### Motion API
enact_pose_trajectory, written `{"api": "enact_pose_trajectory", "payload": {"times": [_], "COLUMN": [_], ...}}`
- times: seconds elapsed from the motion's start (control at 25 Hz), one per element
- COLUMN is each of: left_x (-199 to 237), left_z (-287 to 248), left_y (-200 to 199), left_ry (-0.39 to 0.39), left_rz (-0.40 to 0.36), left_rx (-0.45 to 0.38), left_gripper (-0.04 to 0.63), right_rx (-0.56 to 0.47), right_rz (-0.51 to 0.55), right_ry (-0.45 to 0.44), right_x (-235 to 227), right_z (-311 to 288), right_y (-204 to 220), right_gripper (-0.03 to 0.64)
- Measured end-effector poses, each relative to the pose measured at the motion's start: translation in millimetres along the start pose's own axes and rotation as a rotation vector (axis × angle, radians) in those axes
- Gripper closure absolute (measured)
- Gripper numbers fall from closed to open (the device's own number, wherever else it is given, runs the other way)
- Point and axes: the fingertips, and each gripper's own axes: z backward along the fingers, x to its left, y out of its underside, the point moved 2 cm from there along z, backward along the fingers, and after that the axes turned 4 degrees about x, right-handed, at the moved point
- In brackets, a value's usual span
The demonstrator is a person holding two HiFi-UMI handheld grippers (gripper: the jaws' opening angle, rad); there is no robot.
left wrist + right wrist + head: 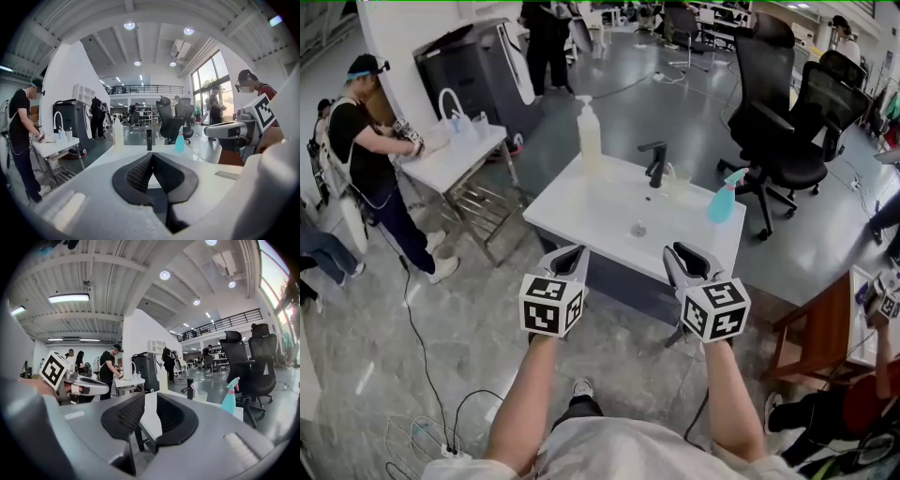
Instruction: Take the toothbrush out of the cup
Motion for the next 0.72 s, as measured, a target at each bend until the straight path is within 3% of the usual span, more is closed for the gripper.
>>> {"api": "enact_pose_trajectory", "payload": {"times": [0.72], "left_x": [92], "left_z": [-74], "left_y": [-34], "left_ry": [0.206], "left_rz": [-0.072], "left_rx": [-0.009], "left_gripper": [0.591], "right_rx": [0.010], "right_rz": [-0.050], "right_ry": [0.227], "right_x": [3], "right_z": [-90], "right_y": [-22], "right_gripper": [0.452]}}
